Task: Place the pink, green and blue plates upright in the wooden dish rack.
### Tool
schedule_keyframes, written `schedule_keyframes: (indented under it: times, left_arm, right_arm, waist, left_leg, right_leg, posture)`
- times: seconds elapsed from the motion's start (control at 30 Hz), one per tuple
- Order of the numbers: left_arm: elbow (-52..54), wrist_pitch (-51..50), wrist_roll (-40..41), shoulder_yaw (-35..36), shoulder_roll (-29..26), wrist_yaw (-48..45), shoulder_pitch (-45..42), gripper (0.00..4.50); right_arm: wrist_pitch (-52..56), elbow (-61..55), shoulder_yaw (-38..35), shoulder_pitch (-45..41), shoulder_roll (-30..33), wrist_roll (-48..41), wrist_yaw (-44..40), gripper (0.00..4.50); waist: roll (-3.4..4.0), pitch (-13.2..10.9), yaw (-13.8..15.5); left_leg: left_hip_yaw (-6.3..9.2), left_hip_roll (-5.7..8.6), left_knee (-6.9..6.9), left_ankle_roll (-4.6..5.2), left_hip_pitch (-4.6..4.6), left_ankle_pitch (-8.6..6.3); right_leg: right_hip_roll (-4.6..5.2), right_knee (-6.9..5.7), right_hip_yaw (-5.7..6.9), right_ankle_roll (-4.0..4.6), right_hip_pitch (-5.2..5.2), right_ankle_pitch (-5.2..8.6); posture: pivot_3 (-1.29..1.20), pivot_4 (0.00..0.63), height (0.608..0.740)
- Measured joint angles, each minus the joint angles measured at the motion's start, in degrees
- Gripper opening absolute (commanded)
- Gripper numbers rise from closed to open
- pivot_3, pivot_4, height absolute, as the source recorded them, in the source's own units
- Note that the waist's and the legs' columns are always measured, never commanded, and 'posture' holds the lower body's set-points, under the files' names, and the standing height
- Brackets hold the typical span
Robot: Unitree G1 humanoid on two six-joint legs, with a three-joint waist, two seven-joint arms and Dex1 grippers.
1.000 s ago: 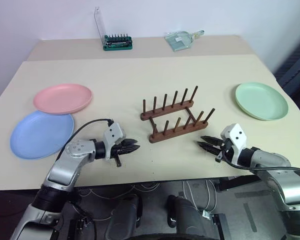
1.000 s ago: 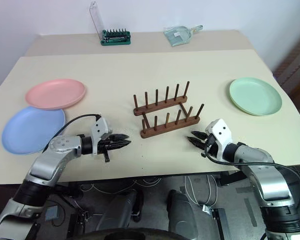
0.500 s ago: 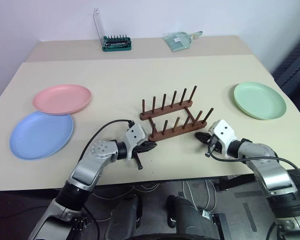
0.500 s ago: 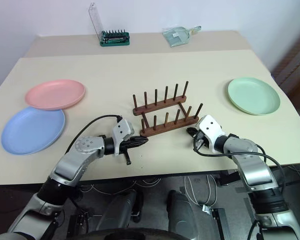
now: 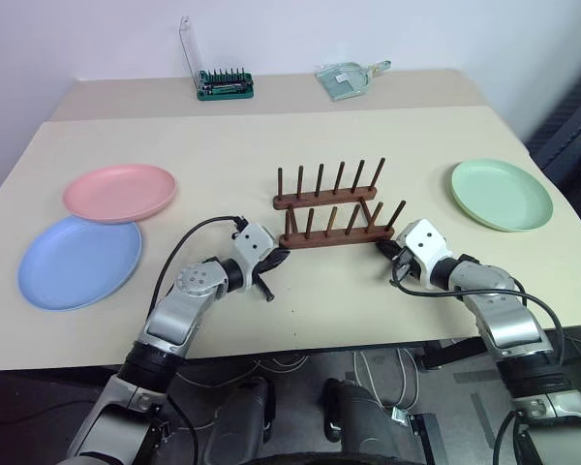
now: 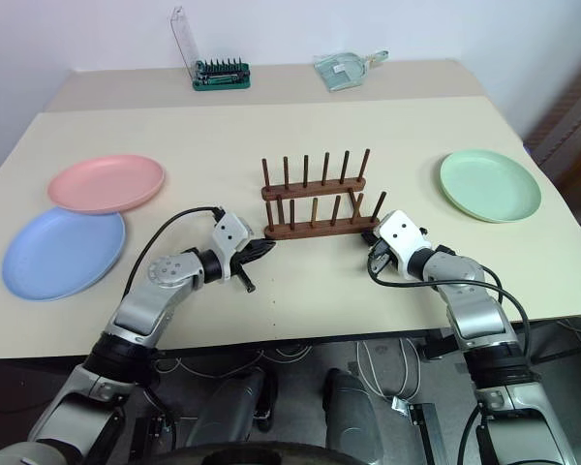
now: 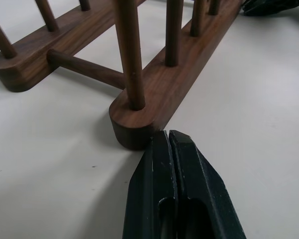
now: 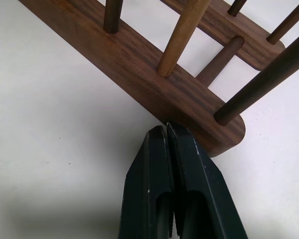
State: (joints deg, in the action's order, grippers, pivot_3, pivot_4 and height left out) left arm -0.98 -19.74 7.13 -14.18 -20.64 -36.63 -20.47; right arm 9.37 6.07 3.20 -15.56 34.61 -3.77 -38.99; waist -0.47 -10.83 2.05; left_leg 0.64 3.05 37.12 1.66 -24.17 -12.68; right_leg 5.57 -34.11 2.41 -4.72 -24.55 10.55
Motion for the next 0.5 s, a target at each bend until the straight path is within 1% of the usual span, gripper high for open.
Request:
schedule_keyframes:
  times: [0.03,0.1,0.17,0.23,0.27,0.33,0.43,0.5]
  left_arm:
    - [1.4,-0.5,1.1,0.6,-0.9,-1.1,1.2,0.25]
    - [7.3,-3.4,6.6,4.6,-4.6,-5.1,6.7,0.85]
    - [12.2,-7.2,12.6,10.4,-6.9,-7.1,11.4,1.84]
    - [16.2,-9.8,17.1,16.1,-8.5,-6.9,13.6,2.89]
    - [18.2,-10.8,18.8,20.6,-9.5,-5.8,14.3,3.38]
    - [19.4,-11.7,20.2,27.0,-10.5,-2.6,14.4,4.43]
    - [19.5,-14.2,20.8,35.0,-10.5,5.5,12.9,4.47]
    - [19.1,-16.6,20.7,38.8,-10.1,11.6,10.8,4.47]
  right_arm:
    - [0.2,-1.4,-0.1,1.0,0.5,-0.5,-1.2,0.01]
    - [1.3,-6.0,-0.3,4.3,2.2,-3.2,-4.7,0.00]
    - [3.0,-9.1,-0.6,6.1,3.7,-5.0,-7.5,0.00]
    - [4.5,-11.5,-0.5,7.1,4.4,-6.4,-9.5,0.00]
    - [5.4,-13.4,-0.3,7.4,4.4,-7.2,-10.7,0.00]
    - [6.4,-15.8,0.1,7.4,4.4,-8.3,-12.0,0.00]
    - [7.5,-17.1,0.7,6.2,4.4,-8.9,-12.9,0.00]
    - [7.8,-17.1,1.0,4.9,4.3,-8.9,-13.3,0.00]
  waist:
    - [0.00,0.0,-0.1]
    - [0.03,0.0,-0.6]
    - [0.02,-0.1,-1.2]
    - [0.00,-0.1,-1.2]
    - [0.00,-0.1,-1.3]
    - [0.01,-0.1,-1.3]
    - [-0.01,-0.1,-1.3]
    - [-0.02,-0.1,-1.2]
  left_leg:
    - [0.00,0.00,-0.06,0.00,-0.03,0.00]
    - [0.00,-0.03,-0.15,-0.02,-0.15,-0.06]
    - [0.01,-0.03,-0.13,-0.02,-0.31,-0.07]
    - [0.02,-0.04,-0.06,-0.03,-0.30,-0.07]
    - [0.02,-0.04,-0.02,-0.05,-0.29,-0.08]
    - [0.02,-0.04,-0.02,-0.21,-0.22,-0.18]
    - [0.03,-0.05,-0.03,-0.22,-0.21,-0.18]
    - [0.03,-0.04,-0.03,-0.22,-0.23,-0.18]
  right_leg:
    - [0.00,0.01,-0.01,0.02,-0.05,-0.01]
    - [0.00,0.00,-0.02,0.01,-0.21,0.03]
    - [0.01,-0.01,-0.02,0.01,-0.37,0.03]
    - [0.02,-0.02,-0.02,0.02,-0.33,0.02]
    - [0.03,-0.02,-0.02,-0.04,-0.31,0.06]
    - [0.03,-0.01,-0.02,-0.13,-0.24,0.11]
    - [0.02,0.01,-0.01,-0.15,-0.23,0.12]
    - [0.01,0.01,0.02,-0.16,-0.24,0.11]
  posture:
    - [0.00,0.150,0.735]
    - [0.00,0.150,0.735]
    - [0.00,0.150,0.735]
    - [0.00,0.150,0.735]
    - [0.00,0.150,0.735]
    - [0.00,0.150,0.735]
    - [0.00,0.150,0.735]
    - [0.00,0.150,0.735]
